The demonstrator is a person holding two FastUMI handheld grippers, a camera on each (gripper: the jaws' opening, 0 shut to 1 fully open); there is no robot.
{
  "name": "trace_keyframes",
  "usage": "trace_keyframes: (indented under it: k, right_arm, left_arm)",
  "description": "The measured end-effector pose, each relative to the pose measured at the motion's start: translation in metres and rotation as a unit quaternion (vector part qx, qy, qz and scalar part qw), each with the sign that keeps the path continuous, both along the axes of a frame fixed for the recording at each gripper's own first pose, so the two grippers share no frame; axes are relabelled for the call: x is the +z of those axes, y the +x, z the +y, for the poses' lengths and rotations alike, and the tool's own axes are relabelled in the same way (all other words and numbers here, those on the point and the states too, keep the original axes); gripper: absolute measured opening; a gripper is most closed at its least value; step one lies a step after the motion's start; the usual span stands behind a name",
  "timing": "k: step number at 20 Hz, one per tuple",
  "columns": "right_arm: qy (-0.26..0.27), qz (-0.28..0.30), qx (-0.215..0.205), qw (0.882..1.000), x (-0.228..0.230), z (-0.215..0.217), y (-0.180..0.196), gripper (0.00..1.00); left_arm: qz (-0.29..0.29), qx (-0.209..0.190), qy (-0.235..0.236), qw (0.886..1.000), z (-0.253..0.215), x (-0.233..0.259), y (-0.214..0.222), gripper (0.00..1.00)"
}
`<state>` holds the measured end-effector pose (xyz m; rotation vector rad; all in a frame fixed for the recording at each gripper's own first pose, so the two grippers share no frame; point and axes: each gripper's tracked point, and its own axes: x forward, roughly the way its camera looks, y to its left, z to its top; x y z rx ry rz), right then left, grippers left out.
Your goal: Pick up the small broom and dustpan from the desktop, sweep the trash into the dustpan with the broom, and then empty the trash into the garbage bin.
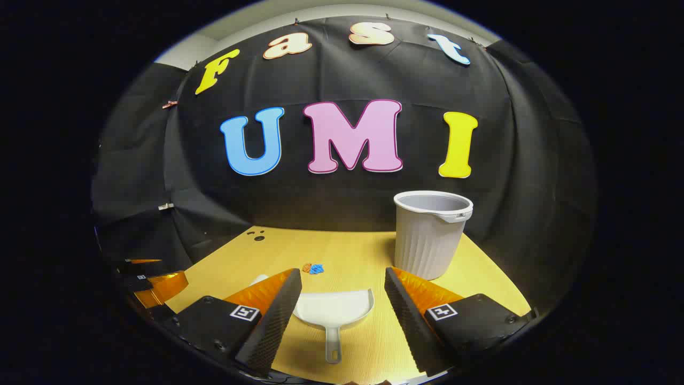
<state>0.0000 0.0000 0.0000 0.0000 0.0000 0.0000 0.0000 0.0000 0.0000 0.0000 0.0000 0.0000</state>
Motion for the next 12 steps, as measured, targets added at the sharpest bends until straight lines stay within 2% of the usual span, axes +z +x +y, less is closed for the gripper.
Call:
trace_keyframes:
  k: [12]
  right_arm:
    - [-0.004,0.038,0.024,0.999,-0.017,0.012,0.010,0.97]
  left_arm:
    - [0.026,-0.006,-0.002,1.000,0.007,-0.012,0.012,0.96]
